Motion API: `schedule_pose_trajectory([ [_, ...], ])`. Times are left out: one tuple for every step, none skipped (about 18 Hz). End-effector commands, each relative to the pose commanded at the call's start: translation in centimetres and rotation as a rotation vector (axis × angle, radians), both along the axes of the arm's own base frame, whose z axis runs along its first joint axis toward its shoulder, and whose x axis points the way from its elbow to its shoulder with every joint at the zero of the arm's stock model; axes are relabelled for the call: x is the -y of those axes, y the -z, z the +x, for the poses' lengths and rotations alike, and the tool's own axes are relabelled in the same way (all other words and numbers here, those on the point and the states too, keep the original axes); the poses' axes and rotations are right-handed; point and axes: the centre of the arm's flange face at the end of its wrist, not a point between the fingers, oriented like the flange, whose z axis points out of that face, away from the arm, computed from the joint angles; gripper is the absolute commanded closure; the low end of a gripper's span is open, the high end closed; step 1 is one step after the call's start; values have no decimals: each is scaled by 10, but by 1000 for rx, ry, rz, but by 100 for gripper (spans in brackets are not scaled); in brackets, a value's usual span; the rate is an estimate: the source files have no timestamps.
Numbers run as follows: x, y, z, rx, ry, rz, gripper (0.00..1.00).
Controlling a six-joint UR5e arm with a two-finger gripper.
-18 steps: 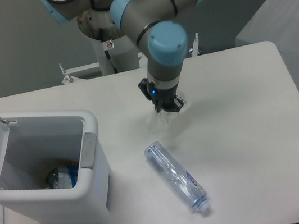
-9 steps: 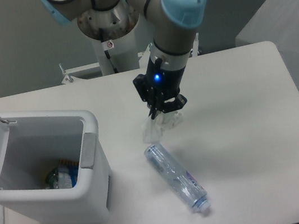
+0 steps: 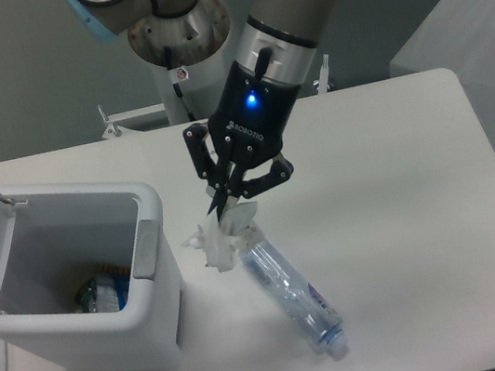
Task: Place the trash in the trash can
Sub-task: 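Lift the tissue and carry it over the open trash bin, then open the gripper to drop the tissue into the bin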
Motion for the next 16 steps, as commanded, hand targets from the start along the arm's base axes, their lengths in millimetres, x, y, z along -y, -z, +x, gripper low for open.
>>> schedule_pose_trajectory([
  [-1,-2,4,37,-4,16,100],
  [-3,-5,7,81,-7,34,100],
  [-7,-8,14,126,-4,53,100],
  [-7,-12,18,152,-10,59,100],
  [-5,-14,25,161,-11,59,100],
  [-8,-13,37,165,3,52,100],
  [-11,-8,50,171,22,46,100],
  [-13,-5,61,172,38,39,99],
  [-13,-2,69,174,47,37,95],
  [-15,-1,77,176,57,36,91],
  [-18,1,85,176,71,34,77],
  [-21,3,88,173,80,36,38],
  [-24,2,92,161,93,44,5],
  [-25,1,94,151,95,52,0],
  [-25,3,94,146,97,55,0],
  [-25,2,94,138,98,59,0],
])
